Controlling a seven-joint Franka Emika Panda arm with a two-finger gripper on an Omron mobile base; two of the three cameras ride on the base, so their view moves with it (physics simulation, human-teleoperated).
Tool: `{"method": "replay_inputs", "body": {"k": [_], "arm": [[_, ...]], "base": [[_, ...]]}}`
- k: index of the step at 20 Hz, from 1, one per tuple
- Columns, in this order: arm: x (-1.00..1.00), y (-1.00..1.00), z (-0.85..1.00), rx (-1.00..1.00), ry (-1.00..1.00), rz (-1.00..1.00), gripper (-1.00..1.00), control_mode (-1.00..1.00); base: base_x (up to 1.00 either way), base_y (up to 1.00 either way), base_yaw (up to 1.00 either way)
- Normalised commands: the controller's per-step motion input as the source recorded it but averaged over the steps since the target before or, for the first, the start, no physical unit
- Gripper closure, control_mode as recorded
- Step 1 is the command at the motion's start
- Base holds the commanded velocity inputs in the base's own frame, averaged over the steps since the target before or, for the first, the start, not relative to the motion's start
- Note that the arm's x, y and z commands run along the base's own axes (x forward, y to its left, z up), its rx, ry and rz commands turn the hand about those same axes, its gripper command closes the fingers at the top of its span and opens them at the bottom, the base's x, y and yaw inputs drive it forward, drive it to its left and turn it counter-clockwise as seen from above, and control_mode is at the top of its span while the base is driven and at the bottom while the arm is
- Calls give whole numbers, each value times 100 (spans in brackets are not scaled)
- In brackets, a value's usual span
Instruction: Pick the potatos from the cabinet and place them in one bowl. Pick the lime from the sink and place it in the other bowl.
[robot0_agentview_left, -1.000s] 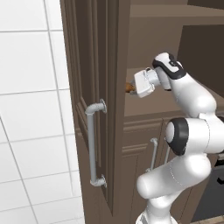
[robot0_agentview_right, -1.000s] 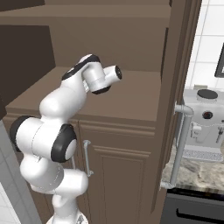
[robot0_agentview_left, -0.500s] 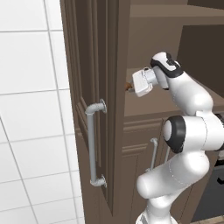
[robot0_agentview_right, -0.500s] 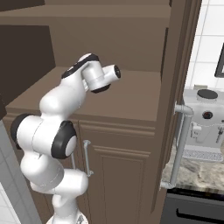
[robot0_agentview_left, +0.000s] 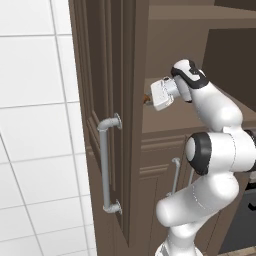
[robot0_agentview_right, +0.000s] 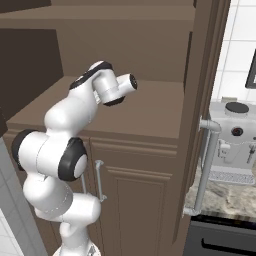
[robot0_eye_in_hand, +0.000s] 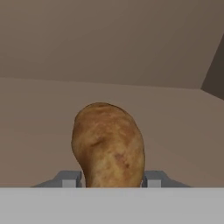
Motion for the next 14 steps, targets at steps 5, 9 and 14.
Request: {"method": "replay_inputs", "body": {"k": [5, 9, 14], "arm": [[0, 0, 0, 1, -1, -1, 100, -100], [0, 0, 0, 0, -1, -7, 100, -100], [-5, 0, 3, 0, 0, -14, 100, -100]], "base": [[0, 0, 0], [0, 0, 0], [0, 0, 0]]}}
